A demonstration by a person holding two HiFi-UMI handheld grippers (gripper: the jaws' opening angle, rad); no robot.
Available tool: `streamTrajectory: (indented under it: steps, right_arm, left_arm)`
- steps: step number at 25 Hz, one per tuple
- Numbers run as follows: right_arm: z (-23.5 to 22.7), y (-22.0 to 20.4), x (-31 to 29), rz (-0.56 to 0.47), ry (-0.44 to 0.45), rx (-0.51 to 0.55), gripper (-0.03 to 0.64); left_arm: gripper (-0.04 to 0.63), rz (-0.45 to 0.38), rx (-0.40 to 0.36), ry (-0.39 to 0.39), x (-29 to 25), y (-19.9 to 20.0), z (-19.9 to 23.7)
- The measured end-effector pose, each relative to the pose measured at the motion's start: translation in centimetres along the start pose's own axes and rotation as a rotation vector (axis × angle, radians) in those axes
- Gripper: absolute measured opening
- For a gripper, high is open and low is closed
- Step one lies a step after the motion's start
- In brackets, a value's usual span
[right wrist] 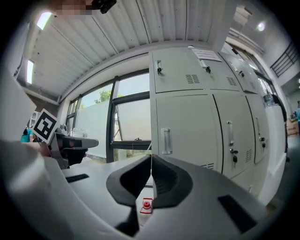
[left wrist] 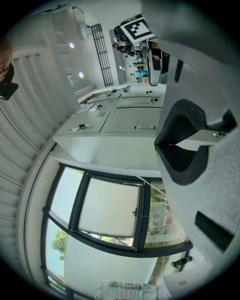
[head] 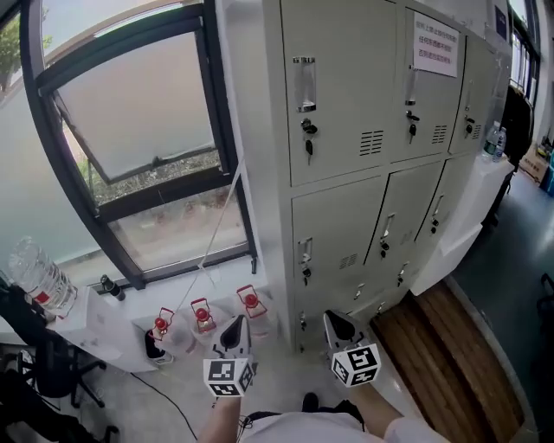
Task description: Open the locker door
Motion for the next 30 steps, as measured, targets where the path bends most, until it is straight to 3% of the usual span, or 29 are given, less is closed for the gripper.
streamTrajectory:
  steps: [6, 13, 19, 20, 22, 30]
  right_arm:
    - [-2.0, 0.3, -4.4, -0.005, 0.029, 0.077, 0.014]
    - [-3.1, 0.7, -7.7, -0.007, 0.023, 0.027, 0.014]
    - [-2.9, 1.2, -9.1, -0.013, 0.029, 0.074, 0.016]
    - [-2.8, 1.2, -9.3, -0.022, 0.041, 0.058, 0.026]
    - [-2.7, 1.3, -9.8, -0.037, 0.051, 0.036, 0.125]
    - [-3.1, 2.2, -12.4, -0.038, 0.081, 0.022, 0.142]
  left_arm:
    - [0.002, 0.016, -0.027, 0.009, -4.9, 0.5, 0.4]
    - [0.002, 0.019, -0.025, -0.018, -8.7, 0.9, 2.6]
    - [0.002, 0.029, -0.027, -0.055, -10.6, 1.0, 3.6]
    - [0.002, 0.031, -0.029, -0.059, -10.8, 1.0, 3.8]
    - [0.003, 0.034, -0.025, -0.065, -11.1, 1.0, 4.0]
    - [0.002, 0.049, -0.02, -0.059, -11.3, 0.7, 5.3]
Point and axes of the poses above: the fingertips, and each gripper's own axes: x backward along the fingers, z to its left, y out of its top, the point moved 9 cm from there along x, backward along the fingers, and after that the axes turned 2 degrees about z, right-handed, at the moved point
